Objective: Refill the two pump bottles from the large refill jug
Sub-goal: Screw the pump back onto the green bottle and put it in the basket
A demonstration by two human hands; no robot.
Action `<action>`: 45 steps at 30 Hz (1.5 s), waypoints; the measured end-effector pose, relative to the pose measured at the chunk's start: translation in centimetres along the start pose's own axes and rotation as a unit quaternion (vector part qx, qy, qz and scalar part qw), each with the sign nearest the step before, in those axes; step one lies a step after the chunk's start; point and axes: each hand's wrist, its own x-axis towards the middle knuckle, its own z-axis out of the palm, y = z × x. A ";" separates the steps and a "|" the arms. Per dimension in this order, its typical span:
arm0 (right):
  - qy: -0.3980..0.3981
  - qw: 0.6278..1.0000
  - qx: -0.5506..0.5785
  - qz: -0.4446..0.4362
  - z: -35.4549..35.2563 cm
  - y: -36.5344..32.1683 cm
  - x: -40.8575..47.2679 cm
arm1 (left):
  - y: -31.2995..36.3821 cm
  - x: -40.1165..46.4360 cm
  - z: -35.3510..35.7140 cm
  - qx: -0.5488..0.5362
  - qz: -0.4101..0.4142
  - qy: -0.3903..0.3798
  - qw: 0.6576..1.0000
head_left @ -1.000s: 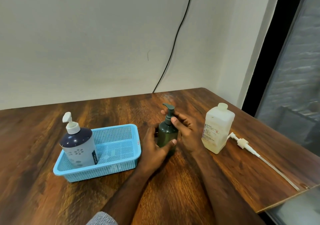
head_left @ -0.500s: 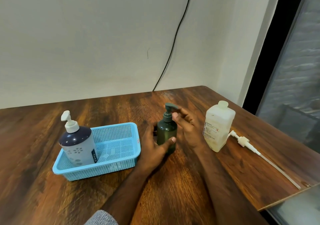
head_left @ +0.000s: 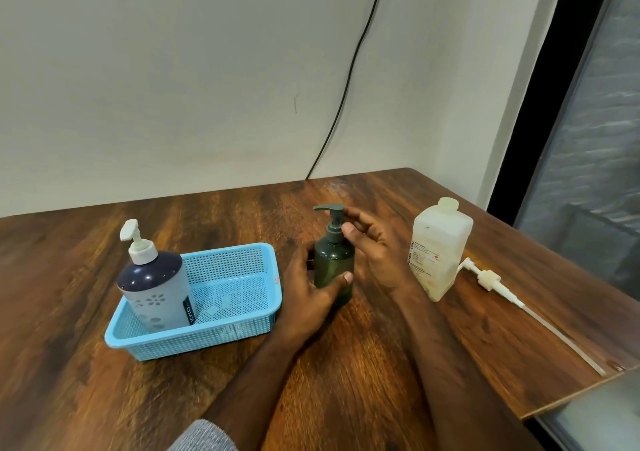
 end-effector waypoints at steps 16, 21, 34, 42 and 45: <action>0.007 0.999 -0.033 -0.006 0.2 0.0 -0.1 | -0.2 0.1 0.1 -0.001 -0.006 -0.002 1.000; 0.078 0.989 -0.121 0.023 1.3 0.1 -0.2 | 0.1 0.1 0.0 0.003 -0.004 -0.012 1.000; 0.091 0.992 -0.082 -0.005 0.6 -0.2 -0.2 | -0.2 0.2 -0.1 -0.007 -0.017 -0.015 1.000; -0.002 1.000 -0.013 0.024 0.4 0.1 -0.1 | -0.6 0.3 0.1 -0.024 -0.007 -0.015 1.000; 0.032 0.999 -0.039 0.008 0.7 0.0 -0.2 | -0.6 0.3 0.3 0.003 0.012 -0.001 1.000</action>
